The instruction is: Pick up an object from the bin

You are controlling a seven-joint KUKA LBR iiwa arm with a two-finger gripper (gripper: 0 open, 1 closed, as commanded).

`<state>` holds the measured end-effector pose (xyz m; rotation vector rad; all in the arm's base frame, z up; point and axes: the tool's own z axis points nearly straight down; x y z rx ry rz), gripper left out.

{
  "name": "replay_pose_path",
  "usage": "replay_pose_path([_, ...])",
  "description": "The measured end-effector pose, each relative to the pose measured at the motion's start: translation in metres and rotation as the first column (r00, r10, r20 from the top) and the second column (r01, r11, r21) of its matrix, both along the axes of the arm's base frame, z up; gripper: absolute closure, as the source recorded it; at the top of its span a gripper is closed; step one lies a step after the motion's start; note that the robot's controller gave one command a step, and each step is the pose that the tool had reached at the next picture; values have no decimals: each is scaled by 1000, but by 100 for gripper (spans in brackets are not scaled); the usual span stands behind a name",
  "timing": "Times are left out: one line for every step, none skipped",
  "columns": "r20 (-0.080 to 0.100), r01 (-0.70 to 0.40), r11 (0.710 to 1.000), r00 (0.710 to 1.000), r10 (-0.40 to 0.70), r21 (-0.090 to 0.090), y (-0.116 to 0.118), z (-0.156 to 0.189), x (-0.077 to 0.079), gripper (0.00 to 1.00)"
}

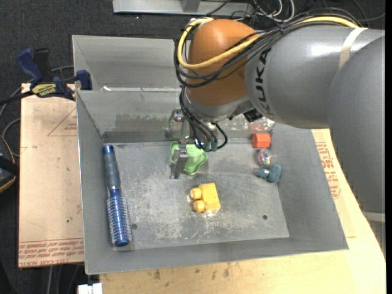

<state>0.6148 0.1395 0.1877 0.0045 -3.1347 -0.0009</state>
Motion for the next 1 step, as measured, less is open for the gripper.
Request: replay_pose_path([27, 215, 977, 976, -215, 12, -54, -104, -11, 0])
